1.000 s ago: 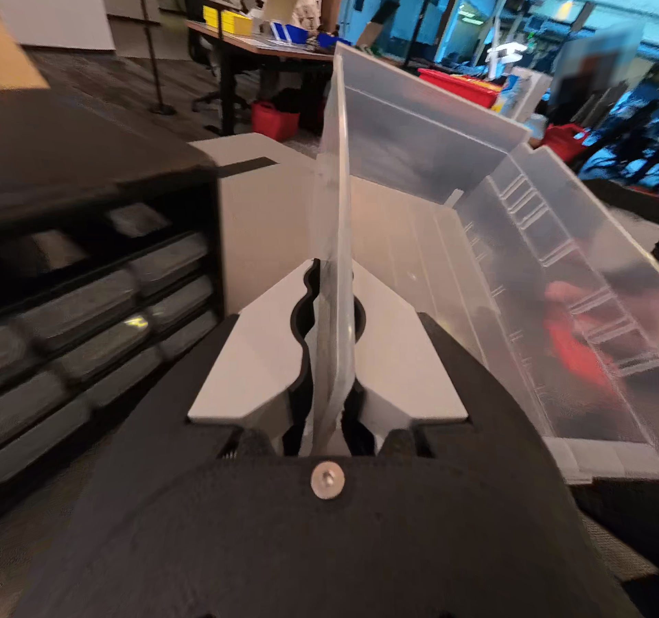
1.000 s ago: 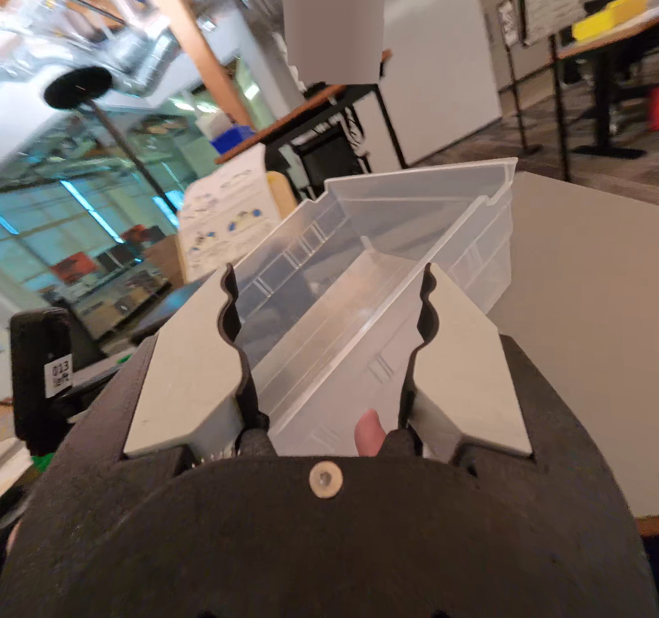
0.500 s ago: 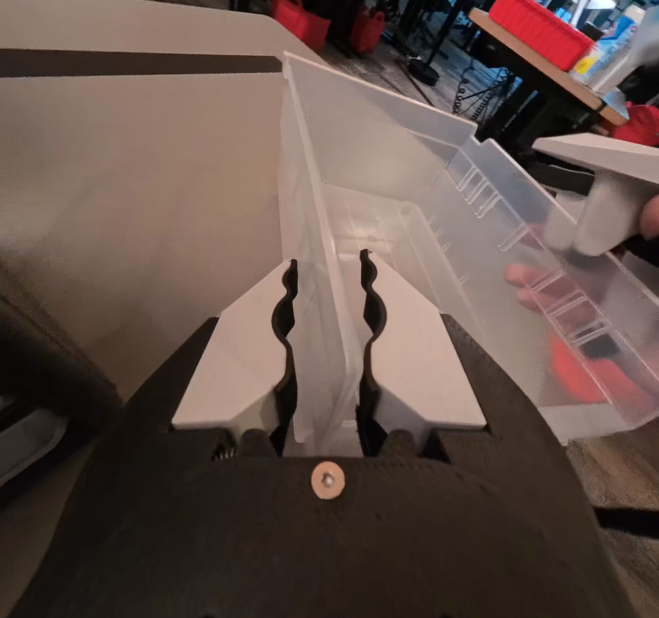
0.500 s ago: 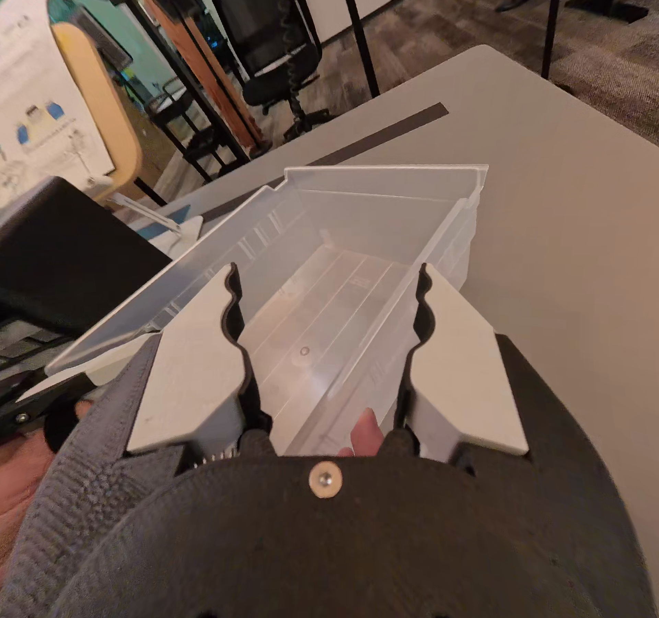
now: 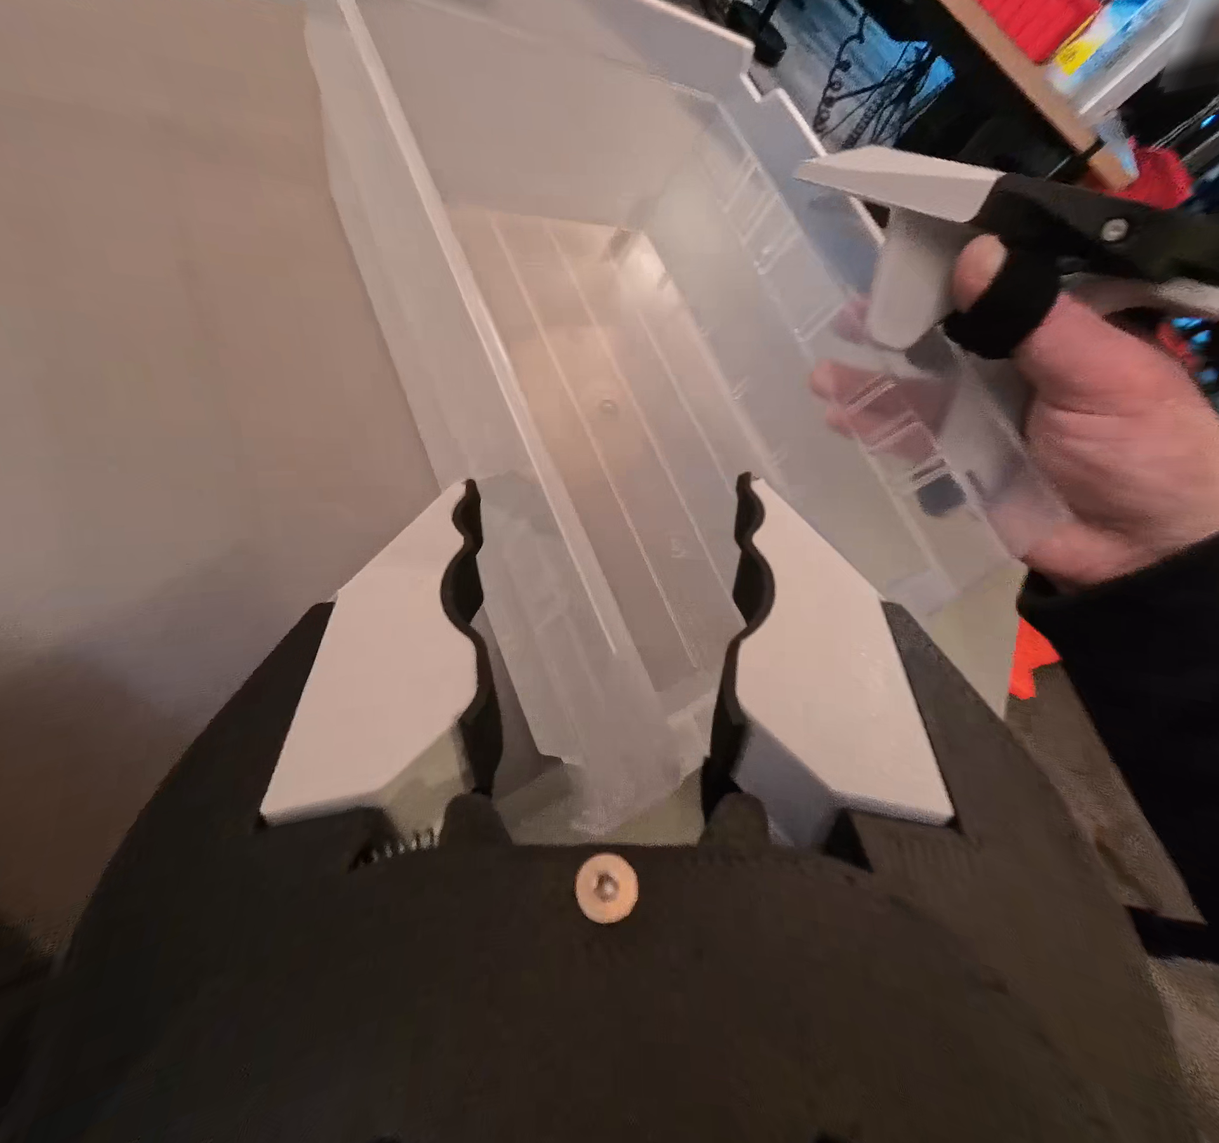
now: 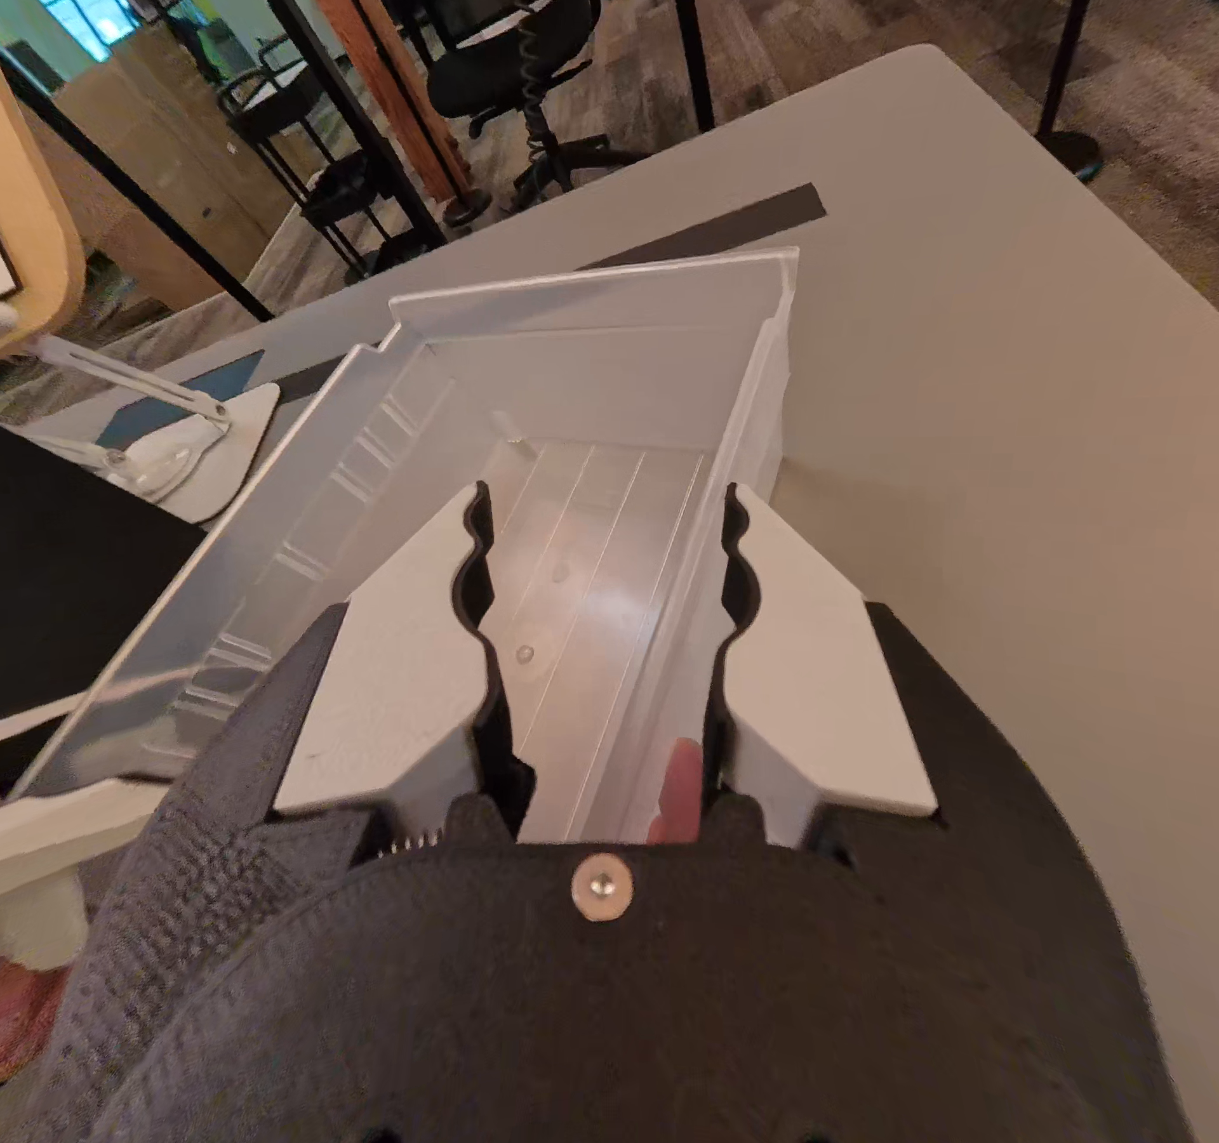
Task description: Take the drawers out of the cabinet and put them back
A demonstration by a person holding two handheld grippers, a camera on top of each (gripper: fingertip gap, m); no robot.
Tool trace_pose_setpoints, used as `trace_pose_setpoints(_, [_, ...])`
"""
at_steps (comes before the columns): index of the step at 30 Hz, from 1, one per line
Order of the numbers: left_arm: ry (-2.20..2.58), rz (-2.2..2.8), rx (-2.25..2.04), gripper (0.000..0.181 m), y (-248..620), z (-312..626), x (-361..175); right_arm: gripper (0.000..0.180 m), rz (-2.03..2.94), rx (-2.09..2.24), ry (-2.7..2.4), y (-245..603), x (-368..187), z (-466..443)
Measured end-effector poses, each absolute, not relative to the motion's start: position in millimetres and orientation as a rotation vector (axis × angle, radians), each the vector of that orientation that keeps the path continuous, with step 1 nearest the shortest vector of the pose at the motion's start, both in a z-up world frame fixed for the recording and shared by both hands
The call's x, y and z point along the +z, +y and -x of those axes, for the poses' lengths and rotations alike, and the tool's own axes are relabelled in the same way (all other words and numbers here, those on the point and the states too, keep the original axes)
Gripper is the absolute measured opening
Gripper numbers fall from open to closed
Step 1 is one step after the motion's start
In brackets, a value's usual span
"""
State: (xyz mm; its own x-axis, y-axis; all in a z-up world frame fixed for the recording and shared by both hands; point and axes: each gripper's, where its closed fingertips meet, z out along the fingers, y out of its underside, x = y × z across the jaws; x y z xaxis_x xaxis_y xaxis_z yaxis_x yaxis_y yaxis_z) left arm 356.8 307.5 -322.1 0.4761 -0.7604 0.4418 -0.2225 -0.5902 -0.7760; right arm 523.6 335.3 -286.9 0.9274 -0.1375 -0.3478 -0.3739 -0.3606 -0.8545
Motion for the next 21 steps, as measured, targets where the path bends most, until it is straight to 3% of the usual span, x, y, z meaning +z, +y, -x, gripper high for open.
trace_pose_setpoints(4, [0.824,2.086,-1.093,0.094,311.8,-374.5,-318.6,0.068,1.965,0.328,0.287,364.1,-285.0,-535.6])
trace_pose_setpoints(12, [0.813,2.099,-1.110,0.098,336.4,-401.8,-322.4,0.061,2.038,0.392,0.183,415.6,-296.0,-558.9])
trace_pose_setpoints(17, [0.882,2.067,-1.087,0.107,327.9,-398.3,-311.0,0.086,2.079,0.232,0.046,420.5,-284.2,-570.4])
trace_pose_setpoints(21, [1.063,1.882,-1.146,0.103,267.4,-375.5,-260.1,0.092,1.995,-0.055,-0.116,406.6,-221.4,-565.3])
